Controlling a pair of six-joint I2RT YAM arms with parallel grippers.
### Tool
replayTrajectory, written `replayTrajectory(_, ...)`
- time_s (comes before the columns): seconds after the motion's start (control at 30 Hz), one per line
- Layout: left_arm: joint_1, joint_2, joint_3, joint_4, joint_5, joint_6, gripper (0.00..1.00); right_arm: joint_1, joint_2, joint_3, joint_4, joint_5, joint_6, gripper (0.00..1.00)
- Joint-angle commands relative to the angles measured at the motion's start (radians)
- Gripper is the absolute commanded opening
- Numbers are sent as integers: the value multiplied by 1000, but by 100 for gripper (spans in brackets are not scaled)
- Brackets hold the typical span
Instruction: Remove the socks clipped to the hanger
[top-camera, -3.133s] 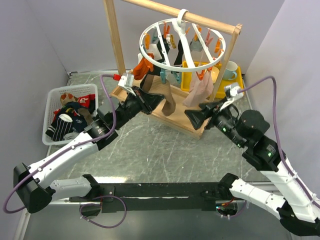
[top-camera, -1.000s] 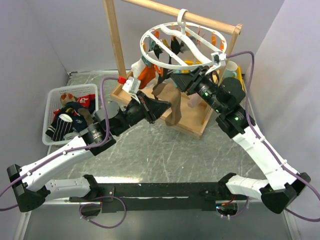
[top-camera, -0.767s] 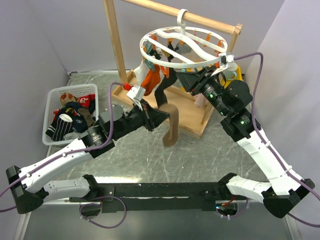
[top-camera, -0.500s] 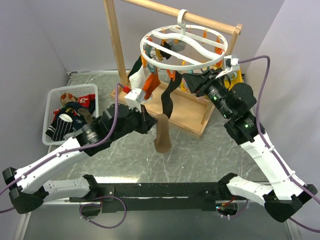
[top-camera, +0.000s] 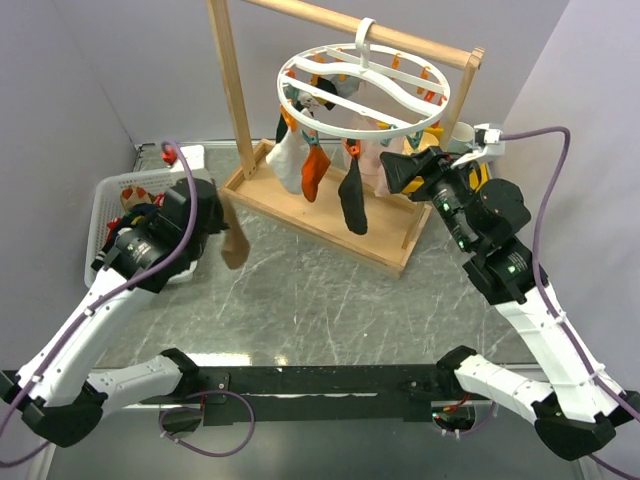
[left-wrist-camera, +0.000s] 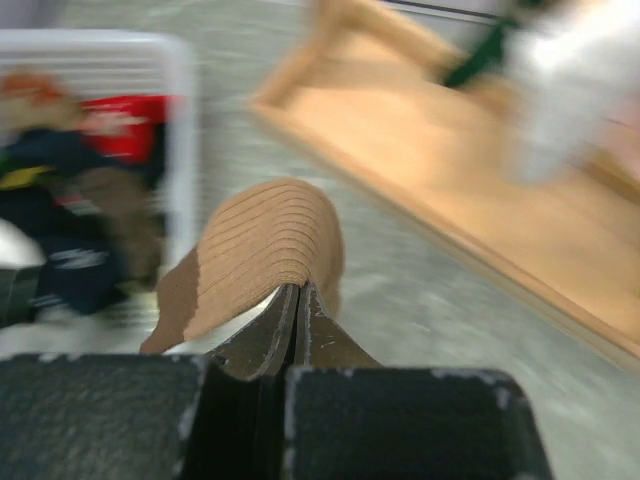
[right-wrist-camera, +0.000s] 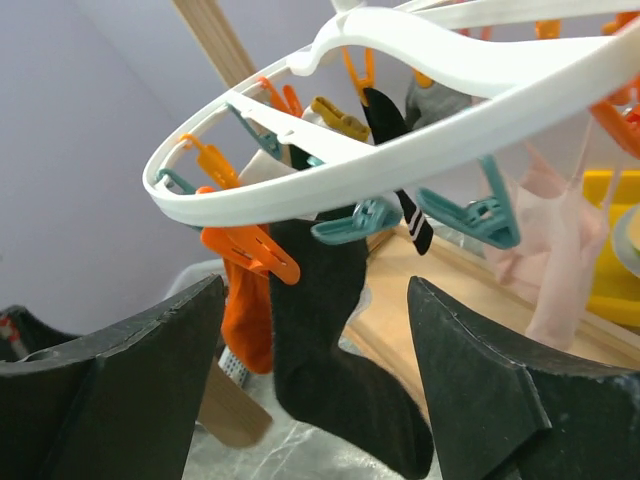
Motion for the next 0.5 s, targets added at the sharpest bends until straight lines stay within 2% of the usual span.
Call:
replayTrajectory(0.0,163,29,45,-81,-143,74,1,-5,-51,-7,-31,62,-24,82)
replayTrajectory(0.13,313,47,50,-13,-196,129,1,-7,-105,-41,-41,59,-16,82)
replayTrajectory(0.3,569,116,74,109,-114,216,1,-7,-159,-50,-87,55,-21,82)
replayTrajectory(0.37,615,147,88,146,-123,233,1,-7,-174,-53,-105,48,-26,82)
replayTrajectory(0.47,654,213,96,158,-216,218,1,-5,-213,-78,-128,54,-20,82)
